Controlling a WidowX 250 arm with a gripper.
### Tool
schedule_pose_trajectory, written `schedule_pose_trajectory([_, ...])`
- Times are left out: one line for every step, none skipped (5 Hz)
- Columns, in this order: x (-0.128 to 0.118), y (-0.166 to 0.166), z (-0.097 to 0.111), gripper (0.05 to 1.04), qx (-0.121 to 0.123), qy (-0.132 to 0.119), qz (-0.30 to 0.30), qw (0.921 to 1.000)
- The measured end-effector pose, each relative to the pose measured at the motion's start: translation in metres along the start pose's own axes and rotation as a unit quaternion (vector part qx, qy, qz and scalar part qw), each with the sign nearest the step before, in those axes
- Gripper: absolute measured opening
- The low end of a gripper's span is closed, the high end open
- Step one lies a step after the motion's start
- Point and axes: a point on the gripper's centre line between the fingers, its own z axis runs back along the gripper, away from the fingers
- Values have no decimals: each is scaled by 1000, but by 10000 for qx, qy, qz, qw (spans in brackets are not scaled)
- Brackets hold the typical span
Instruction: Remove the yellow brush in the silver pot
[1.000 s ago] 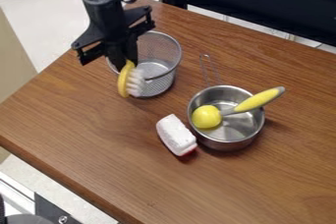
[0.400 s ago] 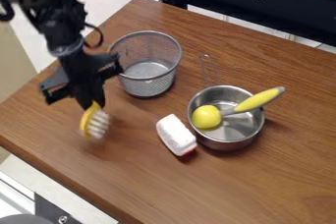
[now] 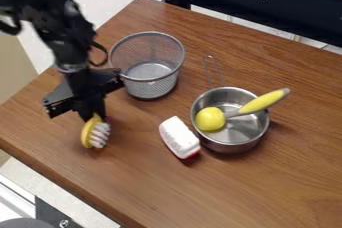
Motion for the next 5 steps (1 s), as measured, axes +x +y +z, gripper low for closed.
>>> schedule_pose_trajectory([1,-1,-4,80,107,-26,26,9999])
schedule_pose_trajectory([-2,0,-5,110,155,88,46,9998])
schedule_pose_trajectory([-6,1,-4,287,203,310,169,9992])
schedule_pose_trajectory([-6,1,-2,560,190,397,317,9985])
schedule_pose_trajectory([-4,-4,2,854,165,492,463,9976])
